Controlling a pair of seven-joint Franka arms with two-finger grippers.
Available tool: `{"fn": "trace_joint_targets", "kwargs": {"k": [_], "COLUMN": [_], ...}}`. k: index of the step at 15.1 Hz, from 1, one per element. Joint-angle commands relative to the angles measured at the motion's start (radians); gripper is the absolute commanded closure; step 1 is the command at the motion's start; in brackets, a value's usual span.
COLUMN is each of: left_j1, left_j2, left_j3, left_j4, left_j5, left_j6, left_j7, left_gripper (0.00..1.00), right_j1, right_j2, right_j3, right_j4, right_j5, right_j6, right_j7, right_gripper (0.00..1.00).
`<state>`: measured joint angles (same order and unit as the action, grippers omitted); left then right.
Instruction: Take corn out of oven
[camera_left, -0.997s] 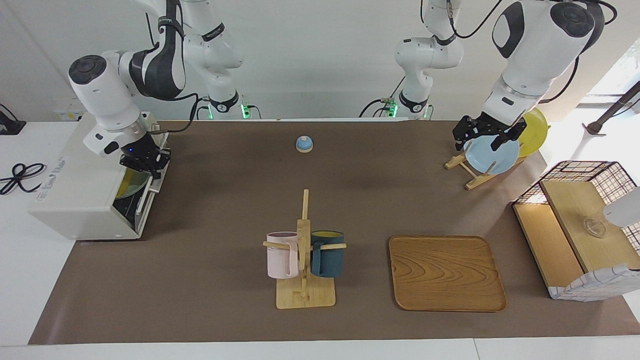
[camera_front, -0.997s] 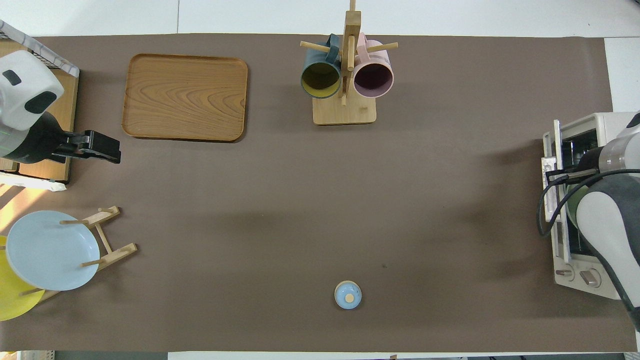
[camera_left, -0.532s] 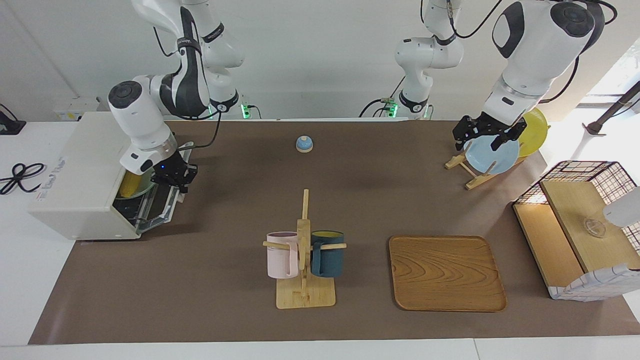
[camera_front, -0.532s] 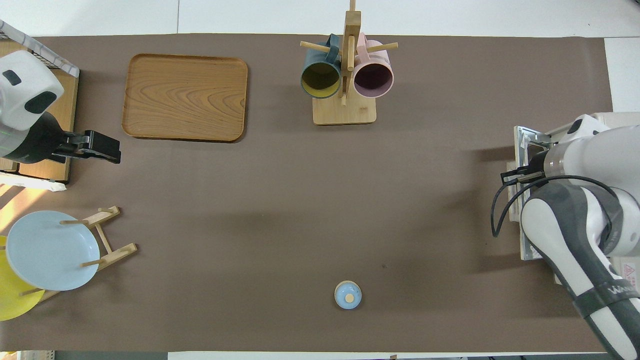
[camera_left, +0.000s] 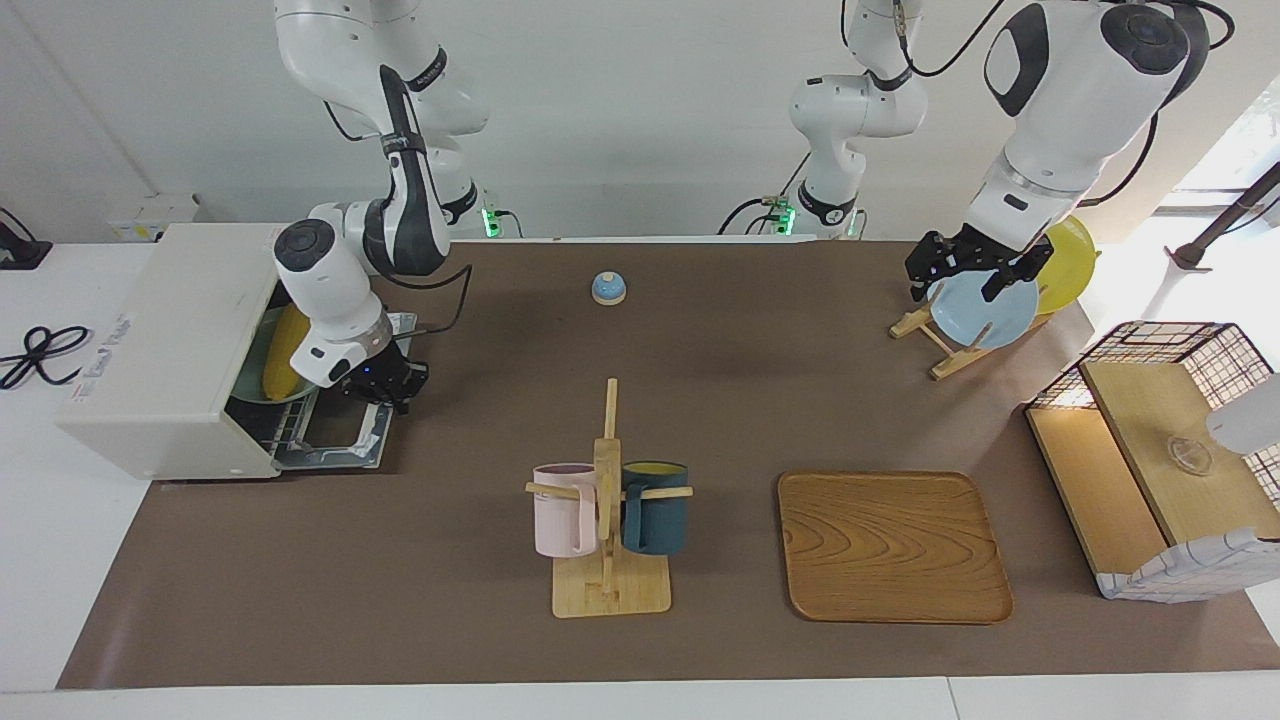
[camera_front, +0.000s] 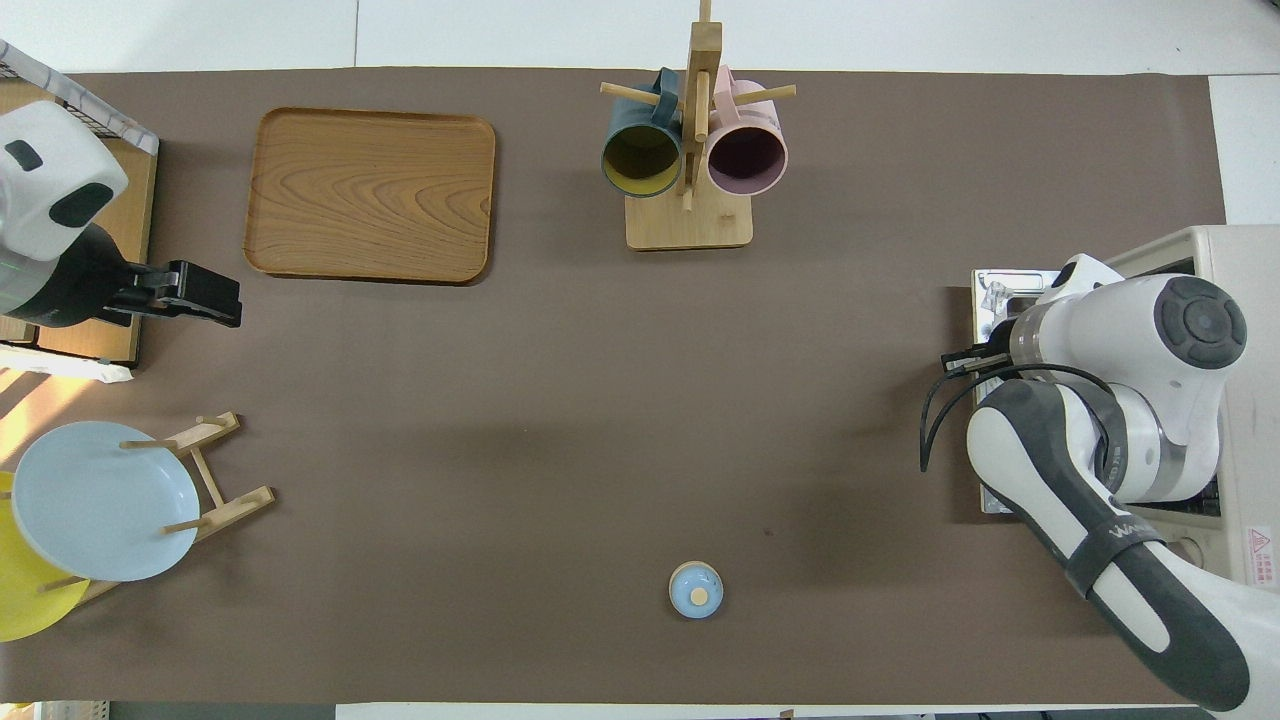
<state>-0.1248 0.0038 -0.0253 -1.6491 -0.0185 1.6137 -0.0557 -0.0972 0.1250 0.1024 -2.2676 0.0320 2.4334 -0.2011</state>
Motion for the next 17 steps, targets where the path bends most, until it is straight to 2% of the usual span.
{"fn": "trace_joint_targets", "kwargs": {"k": [1,7,8,9,11,15,17], "left_j1": [0.010,0.010,0.010,0.010,0.010,0.010,0.010], "left_j2": [-0.015,-0.016,-0.016,-0.016,-0.015,-0.016,-0.016], "left_j3": [-0.010,-0.010,-0.010,-0.010,-0.010,-0.010,-0.010], "left_j4": [-0.006,-0.006,-0.005,-0.006,-0.006,-0.006,-0.005], "left_j5": [0.022,0.022,0.022,0.022,0.022,0.022,0.022], "left_j6": [-0.011,-0.011,-0.011,-0.011,-0.011,-0.011,-0.011], "left_j7": [0.004,0.005,0.005,0.004,0.005,0.004,0.005], "left_gripper": [0.00,0.00,0.00,0.00,0.00,0.00,0.00], "right_j1": [-0.021,0.002,0.007,0.026,0.059,0.070,0.059], "right_j2": [-0.002,-0.004,-0.004,-0.008,-0.025,-0.106,-0.157], "right_j3": [-0.024,-0.018,-0.012,-0.004,-0.003,-0.006,-0.013], "right_j4": [-0.016,-0.016,-0.012,-0.007,0.008,0.100,0.106], "right_j5": [-0.043,-0.040,-0.012,0.033,0.072,0.071,0.052], "right_j6": [0.033,0.026,0.023,0.021,-0.008,-0.228,-0.307], "right_j7": [0.026,0.072,0.072,0.071,0.074,0.123,0.181], "right_gripper": [1.00,1.00,0.85,0.80,0.80,0.80,0.80]}}
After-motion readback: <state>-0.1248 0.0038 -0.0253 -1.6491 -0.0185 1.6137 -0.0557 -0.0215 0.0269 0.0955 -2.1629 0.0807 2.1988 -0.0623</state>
